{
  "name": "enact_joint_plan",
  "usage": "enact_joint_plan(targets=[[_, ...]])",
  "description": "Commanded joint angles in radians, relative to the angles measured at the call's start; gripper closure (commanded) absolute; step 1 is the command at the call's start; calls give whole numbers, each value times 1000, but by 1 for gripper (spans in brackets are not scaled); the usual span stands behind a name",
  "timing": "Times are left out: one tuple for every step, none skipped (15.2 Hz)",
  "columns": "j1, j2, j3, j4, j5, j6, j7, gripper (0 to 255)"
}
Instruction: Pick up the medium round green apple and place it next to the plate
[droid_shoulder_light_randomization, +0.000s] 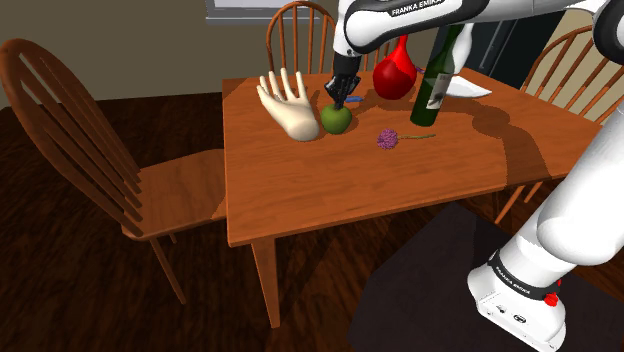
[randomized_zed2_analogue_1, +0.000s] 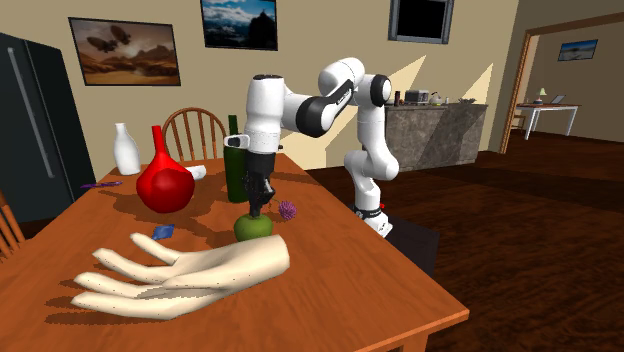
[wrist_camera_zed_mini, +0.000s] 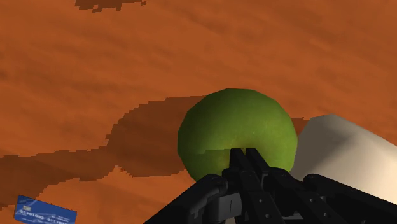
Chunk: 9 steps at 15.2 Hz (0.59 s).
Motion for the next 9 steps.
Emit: enact_joint_plan(targets=[[0, 0, 0, 0, 0, 0, 0, 255], [0, 0, 0, 0, 0, 0, 0, 255], [0, -2, 0, 11, 1, -13, -1, 255], [0, -4, 0, 22, 2, -26, -3, 255], [0, -5, 0, 33, 3, -39, -4, 255], [0, -7, 1, 45, 3, -52, -5, 255], [0, -8, 1, 57, 4, -65, -6, 255], [1, -9, 1, 69, 5, -78, -8, 255], [1, -10, 1, 82, 5, -91, -9, 255]])
